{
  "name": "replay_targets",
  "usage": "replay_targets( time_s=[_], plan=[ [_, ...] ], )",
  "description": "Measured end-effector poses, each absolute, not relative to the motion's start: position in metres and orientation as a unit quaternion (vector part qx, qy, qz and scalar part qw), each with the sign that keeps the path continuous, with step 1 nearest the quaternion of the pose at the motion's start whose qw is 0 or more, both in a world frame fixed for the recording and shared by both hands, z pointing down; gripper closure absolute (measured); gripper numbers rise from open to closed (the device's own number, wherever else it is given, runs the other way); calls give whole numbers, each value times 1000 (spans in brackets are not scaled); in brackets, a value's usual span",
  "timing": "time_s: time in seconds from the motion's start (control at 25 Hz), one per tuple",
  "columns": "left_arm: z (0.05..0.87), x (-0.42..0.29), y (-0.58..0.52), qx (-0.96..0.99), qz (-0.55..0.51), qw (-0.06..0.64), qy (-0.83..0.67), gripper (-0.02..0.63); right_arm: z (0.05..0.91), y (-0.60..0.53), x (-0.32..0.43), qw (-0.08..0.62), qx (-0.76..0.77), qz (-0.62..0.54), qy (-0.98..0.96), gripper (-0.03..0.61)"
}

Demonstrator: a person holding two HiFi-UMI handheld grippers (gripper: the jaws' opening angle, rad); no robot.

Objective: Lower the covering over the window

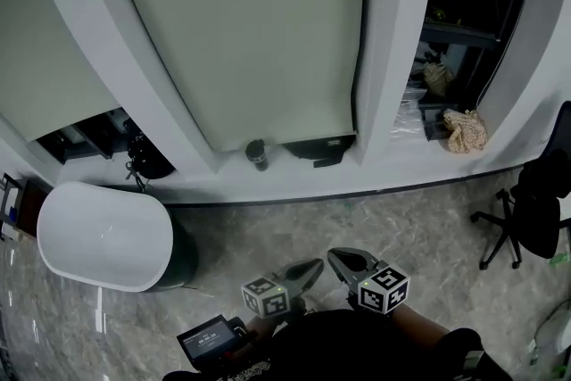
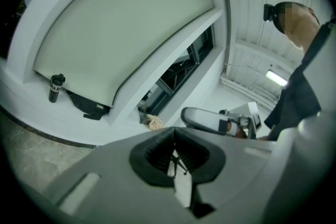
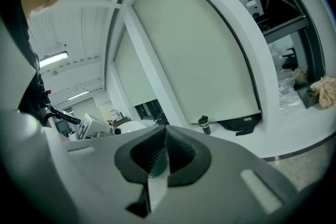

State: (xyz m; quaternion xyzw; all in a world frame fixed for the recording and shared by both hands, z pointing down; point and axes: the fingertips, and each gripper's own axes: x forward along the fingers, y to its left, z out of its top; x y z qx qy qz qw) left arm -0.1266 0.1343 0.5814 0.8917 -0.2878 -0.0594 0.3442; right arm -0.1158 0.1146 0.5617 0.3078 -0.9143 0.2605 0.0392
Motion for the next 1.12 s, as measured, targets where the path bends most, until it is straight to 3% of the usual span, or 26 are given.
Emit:
replay_targets(
  time_s=[0.6,1.12],
  plan=[
    [567,-29,261,899,-42,316,-301,612,567,241,-16,28,308,258,-915,571],
    [588,-4,336,885,-23,342,-314,612,580,312,5,32,296,274,-914,571]
  ],
)
